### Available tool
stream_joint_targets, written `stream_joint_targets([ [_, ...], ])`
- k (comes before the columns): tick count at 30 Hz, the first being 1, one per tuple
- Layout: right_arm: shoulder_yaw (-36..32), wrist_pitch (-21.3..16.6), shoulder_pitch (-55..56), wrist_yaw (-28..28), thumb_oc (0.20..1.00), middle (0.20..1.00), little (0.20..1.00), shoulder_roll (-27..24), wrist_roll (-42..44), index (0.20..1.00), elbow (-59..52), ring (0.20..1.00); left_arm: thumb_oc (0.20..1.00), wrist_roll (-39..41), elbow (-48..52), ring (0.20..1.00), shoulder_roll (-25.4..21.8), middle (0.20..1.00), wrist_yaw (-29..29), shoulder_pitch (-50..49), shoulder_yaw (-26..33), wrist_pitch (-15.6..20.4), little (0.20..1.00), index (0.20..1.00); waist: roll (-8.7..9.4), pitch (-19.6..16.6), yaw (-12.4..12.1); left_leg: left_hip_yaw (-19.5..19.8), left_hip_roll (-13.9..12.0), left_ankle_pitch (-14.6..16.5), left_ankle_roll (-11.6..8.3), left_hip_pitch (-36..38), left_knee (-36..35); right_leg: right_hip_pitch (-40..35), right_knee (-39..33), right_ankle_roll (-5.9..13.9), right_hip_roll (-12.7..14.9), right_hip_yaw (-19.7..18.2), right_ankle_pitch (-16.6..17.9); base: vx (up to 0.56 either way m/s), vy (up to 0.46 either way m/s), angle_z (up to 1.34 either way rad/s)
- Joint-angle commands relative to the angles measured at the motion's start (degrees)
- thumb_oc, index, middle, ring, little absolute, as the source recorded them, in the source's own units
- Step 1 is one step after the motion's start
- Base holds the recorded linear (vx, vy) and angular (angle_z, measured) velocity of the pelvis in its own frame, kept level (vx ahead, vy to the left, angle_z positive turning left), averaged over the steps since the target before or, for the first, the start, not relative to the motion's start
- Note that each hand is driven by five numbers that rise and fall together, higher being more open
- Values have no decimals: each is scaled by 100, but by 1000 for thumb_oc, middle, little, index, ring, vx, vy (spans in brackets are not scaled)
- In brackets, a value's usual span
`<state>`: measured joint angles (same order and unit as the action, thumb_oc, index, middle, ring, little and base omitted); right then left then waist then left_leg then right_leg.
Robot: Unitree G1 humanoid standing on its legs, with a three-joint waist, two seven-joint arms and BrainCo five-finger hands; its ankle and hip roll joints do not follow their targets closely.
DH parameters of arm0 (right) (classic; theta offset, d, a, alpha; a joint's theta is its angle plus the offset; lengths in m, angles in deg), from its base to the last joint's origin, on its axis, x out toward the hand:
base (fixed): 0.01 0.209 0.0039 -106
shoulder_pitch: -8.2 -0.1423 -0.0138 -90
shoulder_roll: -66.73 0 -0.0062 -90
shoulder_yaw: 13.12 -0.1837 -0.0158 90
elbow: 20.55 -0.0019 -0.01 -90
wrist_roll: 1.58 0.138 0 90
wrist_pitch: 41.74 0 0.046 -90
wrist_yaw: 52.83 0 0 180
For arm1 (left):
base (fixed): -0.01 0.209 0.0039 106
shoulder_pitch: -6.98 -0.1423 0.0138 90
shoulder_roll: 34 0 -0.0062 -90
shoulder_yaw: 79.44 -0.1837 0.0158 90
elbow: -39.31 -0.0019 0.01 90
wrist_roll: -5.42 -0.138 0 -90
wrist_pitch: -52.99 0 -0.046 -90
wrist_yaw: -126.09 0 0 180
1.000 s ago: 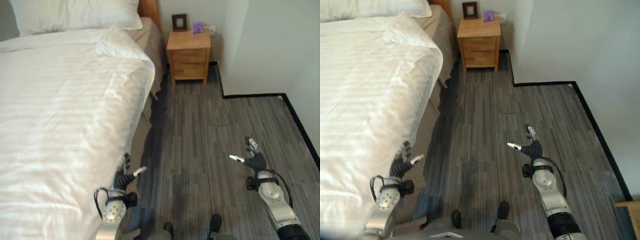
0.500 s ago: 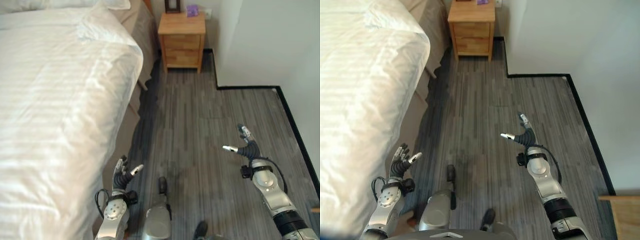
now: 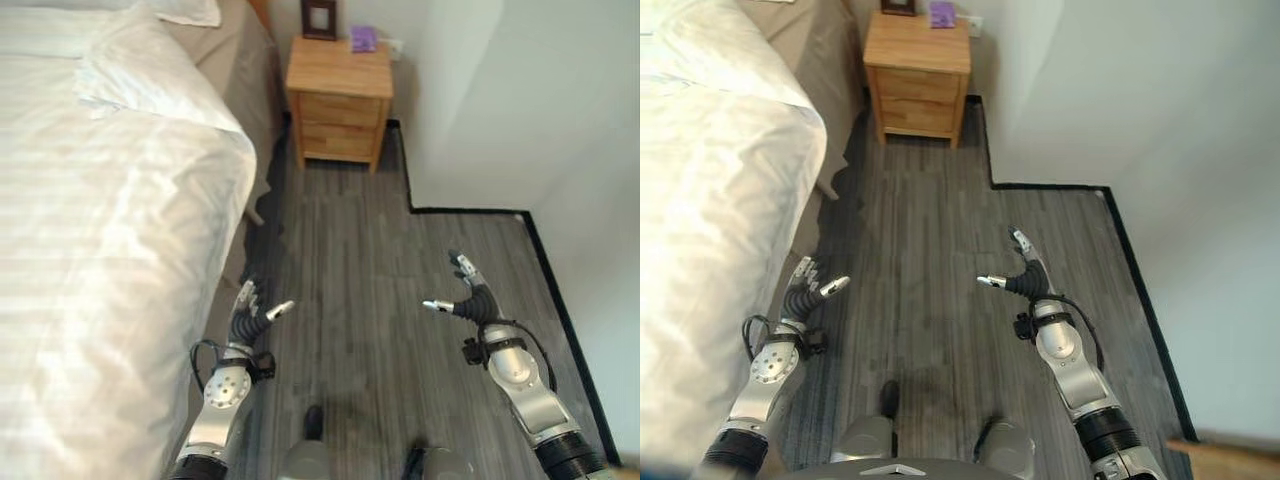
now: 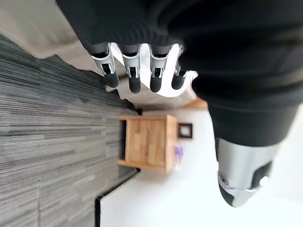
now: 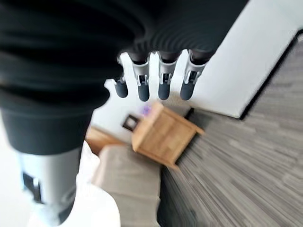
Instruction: Making the bed.
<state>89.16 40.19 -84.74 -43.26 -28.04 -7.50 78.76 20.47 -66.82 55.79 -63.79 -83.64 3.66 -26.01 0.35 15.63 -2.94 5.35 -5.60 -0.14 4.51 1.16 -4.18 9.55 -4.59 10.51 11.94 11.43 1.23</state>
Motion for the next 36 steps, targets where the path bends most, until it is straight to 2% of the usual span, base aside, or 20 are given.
stream_joint_targets([
  [1,-239,-70,-141,65,1000,1000,1000,126,-116,1000,51,1000,1000,-192,409,1000,-416,1000,133,-171,-36,167,1000,1000,277,-146,-4,-77,54,990,-742,761,-82,519,-41,275,354,-192,574,535,-41,116],
  [3,-220,-50,-93,54,1000,1000,1000,134,-229,1000,168,1000,1000,-266,337,1000,-392,1000,150,-168,-48,181,1000,1000,250,-202,109,21,-19,1247,-764,1089,-82,658,-35,320,326,-32,698,754,-95,79],
  [6,-235,-46,258,-30,1000,1000,1000,204,-267,1000,222,1000,1000,-351,287,1000,-299,1000,207,-295,-99,168,1000,1000,229,-357,455,164,-162,1603,-861,1591,308,325,114,229,116,-297,814,775,-161,110],
  [8,-237,-11,392,-68,1000,1000,1000,229,-175,1000,399,1000,1000,-319,270,1000,-229,1000,216,-393,-99,149,1000,1000,123,-417,583,45,-310,933,-1183,1177,1854,46,155,-5,-133,-316,725,628,-255,62],
  [9,-209,-50,310,45,1000,1000,1000,218,40,1000,505,1000,1000,-183,352,1000,-189,1000,207,-409,-135,110,1000,1000,234,-207,468,-159,-365,106,-1298,62,4124,-487,14,-350,-236,-189,552,384,-257,24],
  [10,-210,-51,304,45,1000,1000,1000,223,41,1000,508,1000,1000,-183,352,1000,-194,1000,207,-404,-133,108,1000,1000,261,-231,498,-129,-330,85,-1294,-5,4146,-452,13,-348,-200,-169,565,512,-365,-12],
  [11,-248,-12,282,138,1000,1000,1000,245,200,1000,553,1000,1000,-69,447,1000,-183,1000,183,-396,-82,117,1000,1000,337,-25,240,-393,-342,316,-1075,-762,5063,-824,-41,-505,-349,-206,249,392,-183,-76],
  [12,-250,1,239,164,1000,1000,1000,275,259,1000,605,1000,1000,-26,484,1000,-184,1000,160,-407,-65,129,1000,1000,348,15,157,-494,-361,412,-1059,-994,5139,-914,-41,-536,-371,-231,154,606,-182,-115],
  [14,-230,47,168,175,1000,1000,1000,352,303,1000,672,1000,1000,21,503,1000,-155,1000,167,-431,-30,128,1000,1000,363,35,-21,-846,-506,512,-1013,-1362,4525,-1173,-41,-562,-447,-296,-117,481,51,-89],
  [17,-147,26,141,203,1000,1000,1000,384,276,1000,728,1000,1000,22,586,1000,-129,1000,102,-495,-1,136,1000,1000,376,42,-215,-1076,-318,472,-859,-1558,3253,-1379,-41,-568,-523,-419,-306,399,142,-45],
  [20,-11,1,43,157,1000,1000,1000,345,153,1000,777,1000,1000,26,612,1000,-52,1000,90,-598,62,147,1000,1000,182,-53,-510,-1132,-174,-258,-900,-1644,1277,-1773,-41,-578,-833,-548,-716,478,208,-43],
  [23,64,-25,-42,213,1000,1000,1000,306,-36,1000,753,1000,1000,89,612,1000,-16,1000,136,-662,66,148,1000,1000,148,-68,-705,-1942,-266,-624,-880,-1879,276,-2283,-41,-597,-982,-395,-1110,634,235,-18],
  [24,112,-20,-109,205,1000,1000,1000,285,-141,1000,676,1000,1000,101,626,1000,-34,1000,173,-732,90,115,1000,1000,227,-209,-726,-2427,-256,-612,-727,-1799,92,-2622,-41,-557,-1067,-332,-1268,775,286,-21],
  [26,311,2,-165,121,1000,1000,1000,354,-340,1000,605,1000,1000,106,618,1000,-82,1000,177,-860,102,78,1000,1000,374,-250,-875,-2535,-202,-934,-525,-1696,130,-2697,255,-540,-1129,-392,-1183,602,188,-32],
  [27,377,-1,-230,133,1000,1000,1000,392,-439,1000,630,1000,1000,171,555,1000,-117,1000,157,-853,114,85,1000,1000,511,-265,-984,-2507,-141,-915,-475,-1627,135,-2620,718,-363,-1104,-335,-1062,471,112,-39],
  [28,455,-8,-310,104,1000,1000,1000,452,-579,1000,635,1000,1000,217,477,1000,-164,1000,118,-801,120,62,1000,1000,635,-260,-1086,-2496,-99,-808,-405,-1525,150,-2420,1343,-9,-1019,-177,-826,538,113,-52],
  [29,568,-7,-474,83,1000,1000,1000,447,-702,1000,498,1000,1000,249,459,1000,-285,1000,65,-734,117,31,1000,1000,630,-210,-991,-2432,-178,-609,-360,-1160,98,-1737,2712,449,-734,155,-18,389,71,-55],
  [30,570,-6,-478,84,1000,1000,1000,448,-703,1000,500,1000,1000,249,459,1000,-285,1000,65,-732,120,31,1000,1000,639,-218,-984,-2430,-169,-609,-356,-1176,101,-1711,2742,449,-723,158,-34,383,72,-20],
  [32,647,-9,-668,31,1000,1000,1000,412,-823,1000,344,1000,1000,245,488,1000,-413,1000,37,-672,92,37,1000,1000,483,-187,-867,-2267,-290,-393,-314,-680,3,-1068,3884,449,-481,458,586,383,86,30],
  [36,704,-20,-842,29,1000,1000,1000,283,-950,1000,181,1000,1000,257,521,1000,-510,1000,54,-592,40,32,1000,1000,378,-123,-714,-1991,-217,-144,-337,-326,-82,-608,3564,346,149,896,381,375,38,51],
])
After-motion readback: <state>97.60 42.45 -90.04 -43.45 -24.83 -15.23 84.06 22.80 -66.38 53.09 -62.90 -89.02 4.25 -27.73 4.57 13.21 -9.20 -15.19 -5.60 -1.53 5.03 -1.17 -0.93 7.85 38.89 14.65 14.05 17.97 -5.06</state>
